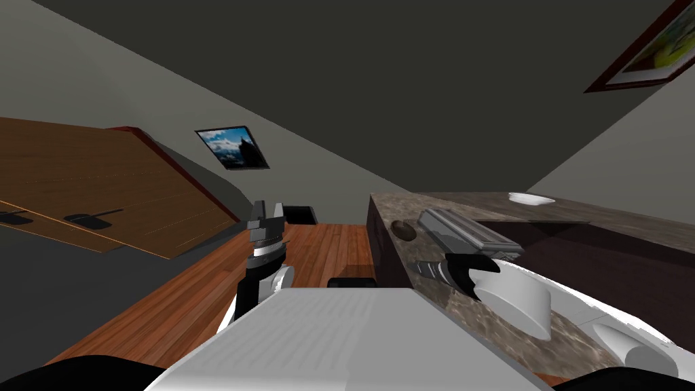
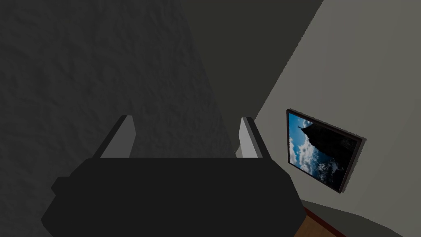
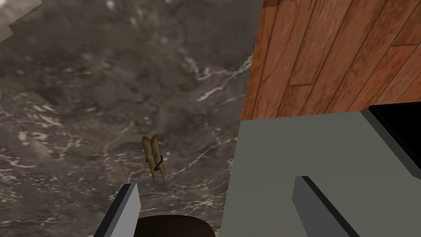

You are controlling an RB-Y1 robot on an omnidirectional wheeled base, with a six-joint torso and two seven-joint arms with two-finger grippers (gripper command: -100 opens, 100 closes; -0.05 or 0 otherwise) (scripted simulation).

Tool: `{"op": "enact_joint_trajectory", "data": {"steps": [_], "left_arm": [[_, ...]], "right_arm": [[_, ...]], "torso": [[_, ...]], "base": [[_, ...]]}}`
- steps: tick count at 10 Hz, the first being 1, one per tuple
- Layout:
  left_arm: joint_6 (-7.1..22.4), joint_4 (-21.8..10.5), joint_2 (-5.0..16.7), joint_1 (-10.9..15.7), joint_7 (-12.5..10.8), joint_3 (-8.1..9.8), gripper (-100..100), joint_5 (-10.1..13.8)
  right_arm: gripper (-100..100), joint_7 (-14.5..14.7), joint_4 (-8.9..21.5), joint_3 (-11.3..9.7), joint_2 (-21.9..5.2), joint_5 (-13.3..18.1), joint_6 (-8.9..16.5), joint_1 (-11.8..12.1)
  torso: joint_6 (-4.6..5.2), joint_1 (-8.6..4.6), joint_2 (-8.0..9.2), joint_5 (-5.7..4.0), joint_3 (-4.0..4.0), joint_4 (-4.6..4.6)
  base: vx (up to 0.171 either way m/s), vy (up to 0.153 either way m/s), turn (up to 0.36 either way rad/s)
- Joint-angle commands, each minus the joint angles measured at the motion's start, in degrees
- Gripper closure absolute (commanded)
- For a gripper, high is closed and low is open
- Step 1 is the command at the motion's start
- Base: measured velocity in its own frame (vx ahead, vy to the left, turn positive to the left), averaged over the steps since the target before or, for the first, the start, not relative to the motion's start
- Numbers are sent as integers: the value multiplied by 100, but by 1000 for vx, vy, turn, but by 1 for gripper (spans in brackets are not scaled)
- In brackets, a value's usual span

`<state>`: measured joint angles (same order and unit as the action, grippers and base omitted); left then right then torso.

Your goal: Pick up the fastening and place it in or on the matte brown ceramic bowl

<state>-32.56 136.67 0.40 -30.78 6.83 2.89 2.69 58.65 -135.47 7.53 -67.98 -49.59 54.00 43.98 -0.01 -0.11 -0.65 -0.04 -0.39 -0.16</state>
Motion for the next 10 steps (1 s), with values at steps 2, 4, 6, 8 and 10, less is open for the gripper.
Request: {"op": "enact_joint_trajectory", "data": {"steps": [2,4,6,8,10], "left_arm": [[0,0,0,0,0,0,0,0],[0,0,0,1,0,0,0,0],[0,0,0,1,0,0,0,0],[0,0,0,1,0,0,0,0],[0,0,-1,2,0,-1,0,0]], "right_arm": [[-100,163,42,-20,-164,-139,320,170],[-100,307,105,-51,-348,-290,580,283],[-100,363,127,-62,-418,-348,678,325],[0,362,173,-115,-406,-338,673,243],[-100,397,433,-341,-240,-160,507,193]], "torso": [[1,3,11,1,5,1],[1,5,24,2,13,5],[1,4,25,1,14,5],[2,11,54,3,30,12],[0,16,68,3,39,15]], "base": [[118,-21,25],[110,-24,39],[84,-21,17],[13,-5,1],[-9,6,127]]}}
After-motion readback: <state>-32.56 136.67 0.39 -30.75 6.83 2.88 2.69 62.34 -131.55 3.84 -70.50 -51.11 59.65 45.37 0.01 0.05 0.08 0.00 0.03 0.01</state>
